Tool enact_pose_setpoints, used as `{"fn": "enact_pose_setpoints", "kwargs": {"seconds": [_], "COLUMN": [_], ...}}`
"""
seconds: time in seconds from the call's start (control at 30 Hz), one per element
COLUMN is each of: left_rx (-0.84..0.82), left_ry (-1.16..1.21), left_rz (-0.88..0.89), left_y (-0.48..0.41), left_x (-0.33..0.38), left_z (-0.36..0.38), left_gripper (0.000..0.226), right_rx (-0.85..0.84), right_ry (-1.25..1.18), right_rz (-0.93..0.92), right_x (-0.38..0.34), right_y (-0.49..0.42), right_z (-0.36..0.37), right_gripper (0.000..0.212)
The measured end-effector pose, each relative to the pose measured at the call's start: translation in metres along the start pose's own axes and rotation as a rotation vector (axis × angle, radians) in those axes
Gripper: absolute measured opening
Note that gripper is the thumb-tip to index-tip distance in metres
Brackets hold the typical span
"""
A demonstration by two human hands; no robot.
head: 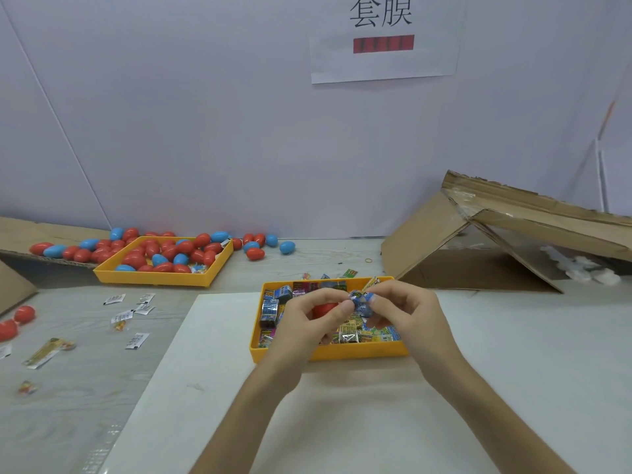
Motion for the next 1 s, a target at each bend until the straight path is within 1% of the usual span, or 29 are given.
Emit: {"fn": "enact_pose_setpoints", "kwargs": {"seconds": [0.1, 0.2, 0.3, 0.4, 0.53, 0.6, 0.67, 0.8, 0.87, 1.0], "left_rx": [-0.093, -0.165, -0.158, -0.132, -0.096, -0.083, -0.085, -0.138, -0.166, -0.169], "left_ry": [0.027, -0.022, -0.039, -0.007, 0.018, 0.007, -0.035, -0.098, -0.095, -0.118], "left_rz": [0.002, 0.012, 0.015, 0.010, 0.021, 0.034, 0.051, 0.064, 0.074, 0.097], "left_y": [0.001, 0.003, 0.002, 0.001, 0.000, -0.001, -0.001, -0.001, 0.000, 0.000], "left_x": [0.001, 0.002, 0.003, 0.001, -0.002, -0.002, -0.001, -0.001, 0.000, 0.000], "left_z": [0.002, 0.006, 0.008, 0.006, 0.005, 0.006, 0.007, 0.009, 0.010, 0.009], "left_gripper": [0.017, 0.017, 0.020, 0.023, 0.028, 0.029, 0.026, 0.025, 0.024, 0.023], "right_rx": [-0.008, 0.010, 0.033, 0.060, 0.058, 0.043, 0.045, 0.112, 0.142, 0.152], "right_ry": [-0.015, 0.015, 0.050, 0.076, 0.111, 0.113, 0.120, 0.163, 0.188, 0.134], "right_rz": [0.037, 0.000, -0.068, -0.127, -0.161, -0.163, -0.174, -0.180, -0.191, -0.204], "right_x": [0.002, 0.000, -0.004, -0.007, -0.008, -0.008, -0.009, -0.007, -0.008, -0.009], "right_y": [0.000, 0.000, 0.001, 0.002, 0.004, 0.004, 0.005, 0.004, 0.004, 0.005], "right_z": [0.000, -0.002, -0.004, -0.004, -0.002, 0.000, 0.000, -0.006, -0.007, -0.006], "right_gripper": [0.020, 0.019, 0.016, 0.024, 0.013, 0.012, 0.016, 0.032, 0.033, 0.030]}}
Point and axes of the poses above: each hand's wrist, its own y-axis away from the middle knuckle, its own z-axis out of the palm, x = y × z, the point moved 4 cm from there along -y, towards the middle knuckle, and after that the axes turned 6 degrees about -y, right-handed, at the moved point
